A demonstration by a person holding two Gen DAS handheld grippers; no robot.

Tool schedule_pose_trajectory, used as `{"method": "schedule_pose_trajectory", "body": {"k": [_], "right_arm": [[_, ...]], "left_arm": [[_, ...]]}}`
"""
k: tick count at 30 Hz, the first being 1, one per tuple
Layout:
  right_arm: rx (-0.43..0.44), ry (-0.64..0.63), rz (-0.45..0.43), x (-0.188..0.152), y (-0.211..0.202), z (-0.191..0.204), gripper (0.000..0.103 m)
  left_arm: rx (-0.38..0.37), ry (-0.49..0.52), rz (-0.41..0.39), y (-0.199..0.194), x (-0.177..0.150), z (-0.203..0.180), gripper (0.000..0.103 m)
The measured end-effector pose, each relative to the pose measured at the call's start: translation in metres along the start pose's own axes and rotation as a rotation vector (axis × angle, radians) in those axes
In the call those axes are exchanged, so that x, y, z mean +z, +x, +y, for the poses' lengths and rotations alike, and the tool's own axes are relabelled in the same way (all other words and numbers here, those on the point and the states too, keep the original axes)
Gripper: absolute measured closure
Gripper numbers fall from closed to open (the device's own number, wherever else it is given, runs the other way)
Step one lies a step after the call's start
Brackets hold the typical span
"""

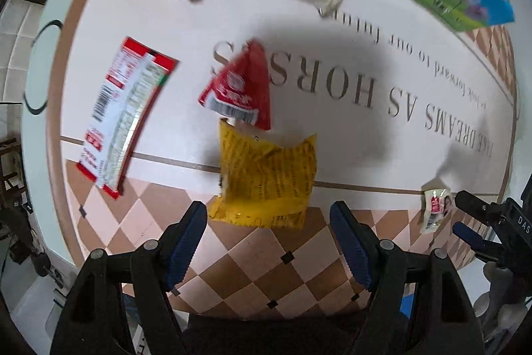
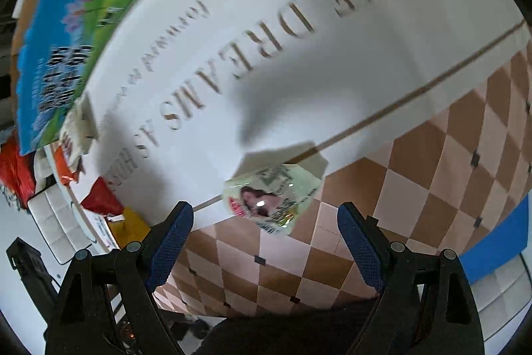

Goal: Organize snacks
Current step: 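Grasp the yellow chips bag with left tool while right grasps white-green candy pouch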

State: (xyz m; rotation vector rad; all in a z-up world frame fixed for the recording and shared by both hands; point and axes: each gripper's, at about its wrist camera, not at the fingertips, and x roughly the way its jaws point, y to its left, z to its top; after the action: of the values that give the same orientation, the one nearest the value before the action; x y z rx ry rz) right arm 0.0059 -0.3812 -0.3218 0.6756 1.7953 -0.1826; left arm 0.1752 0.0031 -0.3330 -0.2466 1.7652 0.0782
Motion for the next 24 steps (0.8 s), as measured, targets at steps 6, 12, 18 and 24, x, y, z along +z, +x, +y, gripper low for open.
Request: {"method": "schedule_pose_trajectory", "body": {"k": [6,12,18,24], "right_arm": [[-0.022,-0.017,0.02,0.002,0.017,0.002,0.012],[-0.049,-0.043,0.032,0.007,0.026,0.011,0.012],[-0.086,-0.071,0.042,0.005,0.043,0.03,0.013],[-0.127,-0.101,0.027,0.0,0.048,0.041,0.029]], "left_arm": [[0.02,0.031,0.033,0.02,0.002,-0.014,0.028],[0.056,0.059,0.04,0.035,0.002,-0.031,0.028],[0.075,0.099,0.041,0.048,0.002,-0.044,0.038],[0.091,0.102,0.019,0.056,-0.002,-0.048,0.043]]}}
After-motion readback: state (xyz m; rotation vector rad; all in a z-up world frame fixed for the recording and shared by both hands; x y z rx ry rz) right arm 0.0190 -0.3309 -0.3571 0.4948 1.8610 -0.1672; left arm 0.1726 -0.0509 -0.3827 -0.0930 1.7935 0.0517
